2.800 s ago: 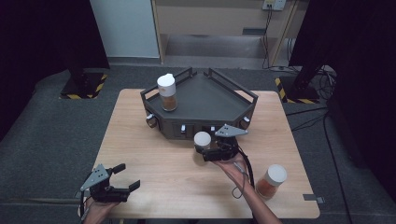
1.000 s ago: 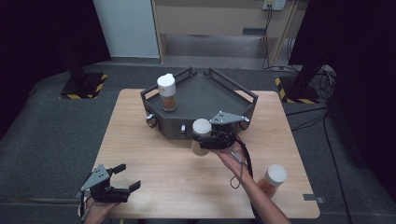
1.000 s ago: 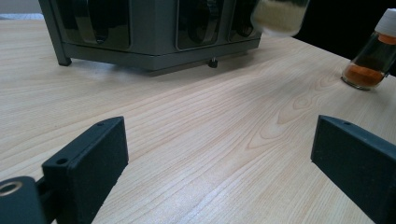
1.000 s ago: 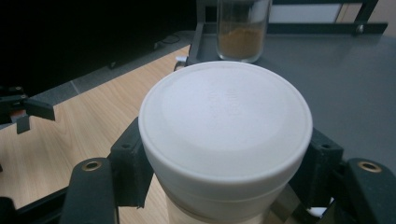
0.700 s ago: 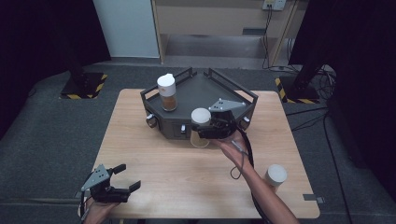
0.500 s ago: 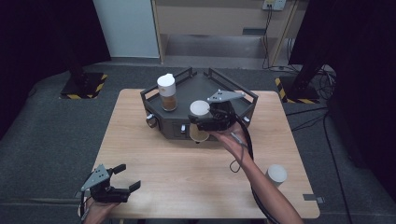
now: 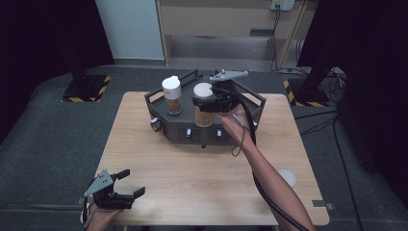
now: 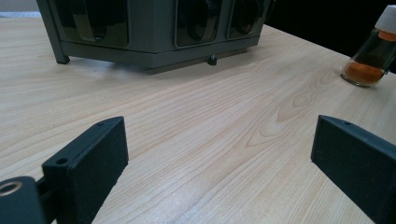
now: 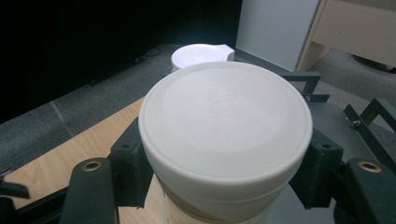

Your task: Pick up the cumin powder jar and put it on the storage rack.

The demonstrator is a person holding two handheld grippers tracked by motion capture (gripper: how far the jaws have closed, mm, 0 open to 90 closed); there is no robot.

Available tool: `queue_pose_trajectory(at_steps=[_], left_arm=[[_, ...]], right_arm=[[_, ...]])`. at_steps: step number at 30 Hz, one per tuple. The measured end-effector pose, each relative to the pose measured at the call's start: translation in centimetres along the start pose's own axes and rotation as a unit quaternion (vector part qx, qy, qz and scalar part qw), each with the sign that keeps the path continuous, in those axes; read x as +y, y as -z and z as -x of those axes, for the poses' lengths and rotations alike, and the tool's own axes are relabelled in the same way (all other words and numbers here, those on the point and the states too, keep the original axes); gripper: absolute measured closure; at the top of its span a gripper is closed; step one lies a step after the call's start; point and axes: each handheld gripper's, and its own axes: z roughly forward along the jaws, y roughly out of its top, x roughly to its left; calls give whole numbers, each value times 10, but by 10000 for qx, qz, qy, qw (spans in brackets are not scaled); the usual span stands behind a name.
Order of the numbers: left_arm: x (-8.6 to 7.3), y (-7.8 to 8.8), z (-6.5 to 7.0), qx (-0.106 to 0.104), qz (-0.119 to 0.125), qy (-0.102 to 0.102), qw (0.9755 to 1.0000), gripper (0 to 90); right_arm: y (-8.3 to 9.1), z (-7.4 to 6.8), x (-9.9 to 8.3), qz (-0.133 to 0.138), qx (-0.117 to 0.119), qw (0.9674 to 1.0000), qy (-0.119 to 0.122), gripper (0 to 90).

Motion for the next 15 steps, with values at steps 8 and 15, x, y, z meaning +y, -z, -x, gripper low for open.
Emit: queue_pose_trajectory(at_steps=[8, 15], left_arm=[[0, 1, 0, 3, 3, 10, 10000, 29], [-1, 1, 0, -3, 25, 29, 10000, 29]], right_arm=[[-22, 2, 9, -41, -230, 9997, -76, 338], [-43, 10, 9, -23, -435, 9986, -305, 338]])
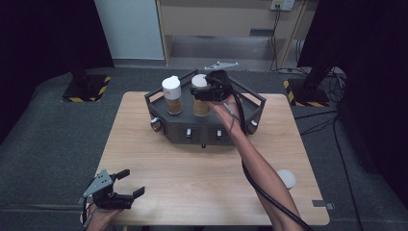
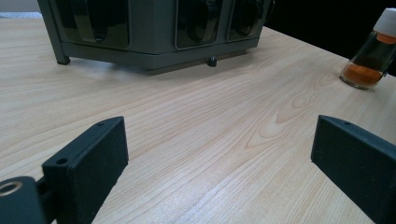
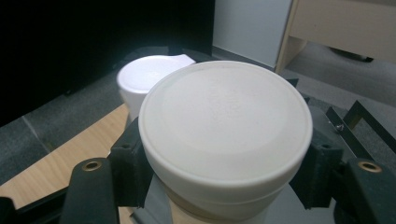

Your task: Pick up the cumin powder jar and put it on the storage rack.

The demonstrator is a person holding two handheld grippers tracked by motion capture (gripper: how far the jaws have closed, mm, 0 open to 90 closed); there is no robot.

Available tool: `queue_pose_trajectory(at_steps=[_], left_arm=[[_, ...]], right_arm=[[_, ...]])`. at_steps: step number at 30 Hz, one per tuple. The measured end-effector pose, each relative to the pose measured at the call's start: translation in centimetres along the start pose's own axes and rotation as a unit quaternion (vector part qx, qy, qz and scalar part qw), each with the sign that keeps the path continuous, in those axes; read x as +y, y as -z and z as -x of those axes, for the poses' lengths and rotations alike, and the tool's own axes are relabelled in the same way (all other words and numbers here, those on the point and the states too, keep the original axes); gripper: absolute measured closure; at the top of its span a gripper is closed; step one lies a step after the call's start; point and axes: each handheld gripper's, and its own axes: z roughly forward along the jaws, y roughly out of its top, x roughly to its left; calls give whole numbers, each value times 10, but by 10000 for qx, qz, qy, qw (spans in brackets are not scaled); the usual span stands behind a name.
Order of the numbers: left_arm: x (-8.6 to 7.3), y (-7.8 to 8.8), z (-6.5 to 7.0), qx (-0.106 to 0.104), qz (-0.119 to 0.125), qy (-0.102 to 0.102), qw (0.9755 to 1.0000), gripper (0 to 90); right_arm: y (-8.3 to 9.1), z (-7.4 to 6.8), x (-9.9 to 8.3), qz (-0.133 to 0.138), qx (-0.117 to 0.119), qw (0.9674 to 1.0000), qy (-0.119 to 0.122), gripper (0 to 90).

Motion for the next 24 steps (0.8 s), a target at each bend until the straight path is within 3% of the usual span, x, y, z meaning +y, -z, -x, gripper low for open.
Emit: queue_pose_trajectory(at_steps=[7, 24], left_arm=[[0, 0, -1, -4, -3, 0, 10000, 29], [0, 0, -1, -2, -13, -10, 10000, 29]], right_arm=[[-17, 5, -4, -59, -220, 9997, -73, 338], [-42, 10, -13, -238, -318, 9991, -153, 337]])
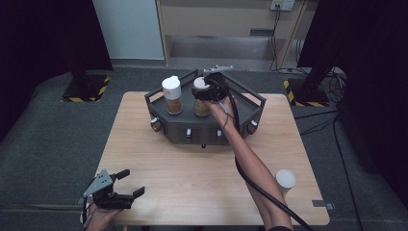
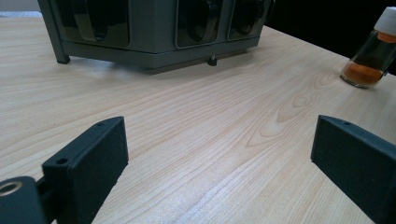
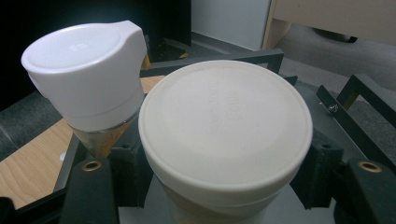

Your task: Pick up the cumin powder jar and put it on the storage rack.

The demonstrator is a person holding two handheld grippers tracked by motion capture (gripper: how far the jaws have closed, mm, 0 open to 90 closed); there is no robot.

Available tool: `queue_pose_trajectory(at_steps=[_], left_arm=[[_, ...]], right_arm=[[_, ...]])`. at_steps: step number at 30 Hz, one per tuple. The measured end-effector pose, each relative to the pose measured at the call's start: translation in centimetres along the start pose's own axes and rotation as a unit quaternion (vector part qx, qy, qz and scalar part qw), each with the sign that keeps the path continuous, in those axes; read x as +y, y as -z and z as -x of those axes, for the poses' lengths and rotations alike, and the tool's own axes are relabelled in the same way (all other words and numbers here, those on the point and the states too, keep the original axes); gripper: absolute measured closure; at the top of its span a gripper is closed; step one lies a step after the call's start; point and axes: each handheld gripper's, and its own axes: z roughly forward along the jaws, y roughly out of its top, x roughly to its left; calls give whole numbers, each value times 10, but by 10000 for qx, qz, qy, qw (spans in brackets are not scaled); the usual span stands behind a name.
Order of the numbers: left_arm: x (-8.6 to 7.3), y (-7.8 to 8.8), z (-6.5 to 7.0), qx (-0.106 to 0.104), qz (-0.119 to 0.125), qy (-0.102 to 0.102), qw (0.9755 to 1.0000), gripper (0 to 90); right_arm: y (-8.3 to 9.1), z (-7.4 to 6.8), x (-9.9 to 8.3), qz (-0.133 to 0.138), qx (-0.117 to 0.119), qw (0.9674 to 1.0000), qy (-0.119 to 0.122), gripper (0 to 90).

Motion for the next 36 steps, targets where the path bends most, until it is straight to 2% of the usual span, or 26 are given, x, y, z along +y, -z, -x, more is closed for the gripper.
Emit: queue_pose_trajectory(at_steps=[18, 22, 23, 24, 25, 27, 36], left_arm=[[0, -1, 1, -1, -13, -33, 10000, 29], [0, -1, 1, 2, -8, -32, 10000, 29], [0, -1, 1, 6, -15, -40, 10000, 29], [0, 0, 1, 9, -17, -37, 10000, 29], [0, 0, 1, 8, -10, -32, 10000, 29], [0, -1, 1, 9, -2, -30, 10000, 29], [1, -1, 2, 9, -40, -63, 10000, 29]], right_arm=[[-1, -1, -2, 52, 1, 10000, 50, 332], [3, -3, 0, 52, -56, 10000, 24, 236], [6, -5, 1, 76, -112, 9999, 24, 208], [14, -5, 0, 223, -127, 9997, 35, 167], [14, -5, 0, 223, -127, 9997, 35, 167], [25, -4, 5, 260, -97, 9996, 51, 133], [80, -1, 18, 498, -41, 9978, 436, 112]])
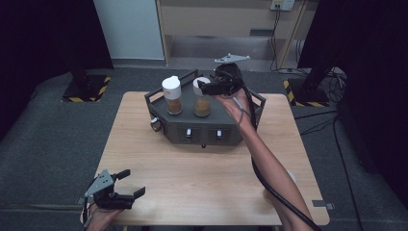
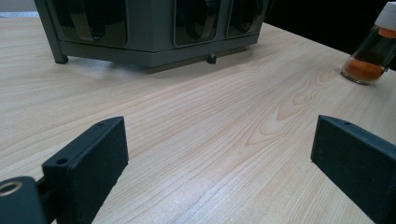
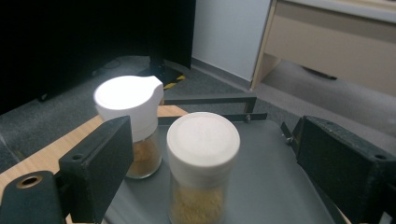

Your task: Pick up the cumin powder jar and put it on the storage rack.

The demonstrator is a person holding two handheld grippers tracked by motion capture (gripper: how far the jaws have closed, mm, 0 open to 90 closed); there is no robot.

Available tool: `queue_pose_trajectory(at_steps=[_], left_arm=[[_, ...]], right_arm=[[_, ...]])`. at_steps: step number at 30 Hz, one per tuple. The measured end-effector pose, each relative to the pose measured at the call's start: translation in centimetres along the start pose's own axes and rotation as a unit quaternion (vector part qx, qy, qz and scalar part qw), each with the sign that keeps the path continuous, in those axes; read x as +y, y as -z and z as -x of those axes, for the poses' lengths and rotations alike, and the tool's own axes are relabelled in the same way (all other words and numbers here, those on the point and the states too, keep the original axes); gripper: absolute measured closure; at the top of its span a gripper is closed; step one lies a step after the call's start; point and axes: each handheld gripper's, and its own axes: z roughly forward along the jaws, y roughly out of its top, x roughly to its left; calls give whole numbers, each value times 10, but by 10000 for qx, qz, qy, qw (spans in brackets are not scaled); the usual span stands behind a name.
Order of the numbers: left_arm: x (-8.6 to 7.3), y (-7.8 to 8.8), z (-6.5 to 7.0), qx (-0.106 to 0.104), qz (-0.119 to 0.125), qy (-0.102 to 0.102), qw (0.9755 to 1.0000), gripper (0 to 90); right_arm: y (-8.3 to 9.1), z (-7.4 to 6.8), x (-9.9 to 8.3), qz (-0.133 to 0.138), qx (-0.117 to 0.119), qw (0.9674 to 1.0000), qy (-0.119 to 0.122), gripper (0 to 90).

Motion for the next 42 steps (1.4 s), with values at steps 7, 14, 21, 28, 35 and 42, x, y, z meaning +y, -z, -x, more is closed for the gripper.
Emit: queue_pose_trajectory(at_steps=[7, 14, 21, 28, 35, 42], left_arm=[[0, -1, 0, 0, -11, -1, 10000, 29], [1, 0, 0, 21, -27, -5, 10000, 29], [1, 0, 0, 19, -23, 3, 10000, 29], [1, -1, 0, 20, -22, -1, 10000, 29], [0, -1, 0, 13, -16, -3, 10000, 29], [0, 0, 0, 17, 18, 11, 10000, 29]], right_arm=[[49, 15, -10, 226, 175, 9995, 140, 112], [93, 32, -31, 366, 250, 9990, 113, 110], [128, 44, -56, 461, 317, 9984, 59, 106], [162, 48, -87, 565, 333, 9978, 115, 99], [194, 51, -119, 734, 313, 9968, 54, 96], [219, 46, -151, 828, 198, 9963, 125, 94]])
